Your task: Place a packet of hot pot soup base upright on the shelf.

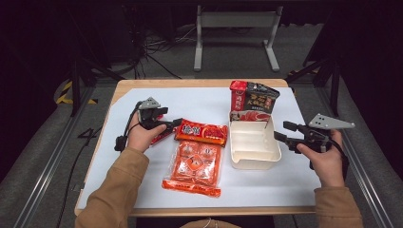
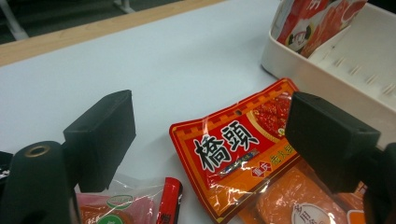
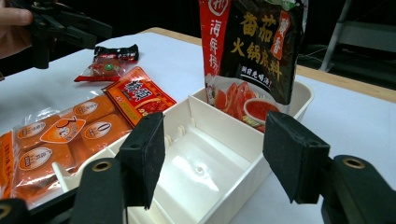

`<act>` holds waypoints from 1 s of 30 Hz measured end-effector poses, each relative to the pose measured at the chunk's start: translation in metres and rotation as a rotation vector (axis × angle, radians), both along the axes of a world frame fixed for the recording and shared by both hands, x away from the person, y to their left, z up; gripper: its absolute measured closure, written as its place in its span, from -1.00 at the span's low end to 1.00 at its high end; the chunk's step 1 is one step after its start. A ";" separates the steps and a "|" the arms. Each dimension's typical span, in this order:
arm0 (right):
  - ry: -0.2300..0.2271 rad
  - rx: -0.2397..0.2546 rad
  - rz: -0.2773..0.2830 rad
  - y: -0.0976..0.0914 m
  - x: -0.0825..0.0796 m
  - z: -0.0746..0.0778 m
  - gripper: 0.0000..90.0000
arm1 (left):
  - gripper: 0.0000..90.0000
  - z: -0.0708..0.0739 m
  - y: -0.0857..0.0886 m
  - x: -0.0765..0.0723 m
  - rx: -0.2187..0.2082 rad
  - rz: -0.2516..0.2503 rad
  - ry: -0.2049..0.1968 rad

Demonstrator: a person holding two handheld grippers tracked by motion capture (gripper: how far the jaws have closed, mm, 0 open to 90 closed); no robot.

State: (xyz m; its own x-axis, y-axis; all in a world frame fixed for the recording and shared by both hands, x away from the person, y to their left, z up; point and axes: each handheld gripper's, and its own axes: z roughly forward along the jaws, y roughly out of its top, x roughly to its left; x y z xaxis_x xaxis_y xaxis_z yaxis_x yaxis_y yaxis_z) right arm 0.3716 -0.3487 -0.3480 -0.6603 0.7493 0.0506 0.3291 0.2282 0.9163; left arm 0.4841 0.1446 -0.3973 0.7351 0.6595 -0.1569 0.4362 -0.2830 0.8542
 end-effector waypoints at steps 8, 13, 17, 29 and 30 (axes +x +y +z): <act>0.002 -0.006 0.001 0.002 0.002 -0.003 -0.14 | -0.48 -0.013 -0.006 0.011 0.017 0.022 0.069; 0.010 -0.003 0.002 0.002 0.003 -0.004 -0.15 | -0.34 -0.020 -0.010 0.015 0.052 0.005 0.105; 0.018 0.002 0.005 0.005 0.004 -0.007 -0.19 | -0.29 -0.028 -0.013 0.019 0.064 0.008 0.140; 0.034 -0.008 0.017 0.011 0.007 -0.013 -0.20 | -0.21 -0.045 -0.024 0.024 0.074 -0.039 0.225; 0.036 -0.011 0.017 0.011 0.007 -0.013 -0.21 | -0.20 -0.046 -0.025 0.024 0.072 -0.042 0.225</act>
State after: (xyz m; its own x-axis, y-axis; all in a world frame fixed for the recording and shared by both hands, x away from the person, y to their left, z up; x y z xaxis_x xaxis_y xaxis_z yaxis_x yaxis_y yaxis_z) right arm 0.3788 -0.3375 -0.3611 -0.6711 0.7384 0.0663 0.3575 0.2439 0.9015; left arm 0.5081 0.1198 -0.4429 0.7141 0.6445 -0.2733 0.5996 -0.3616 0.7139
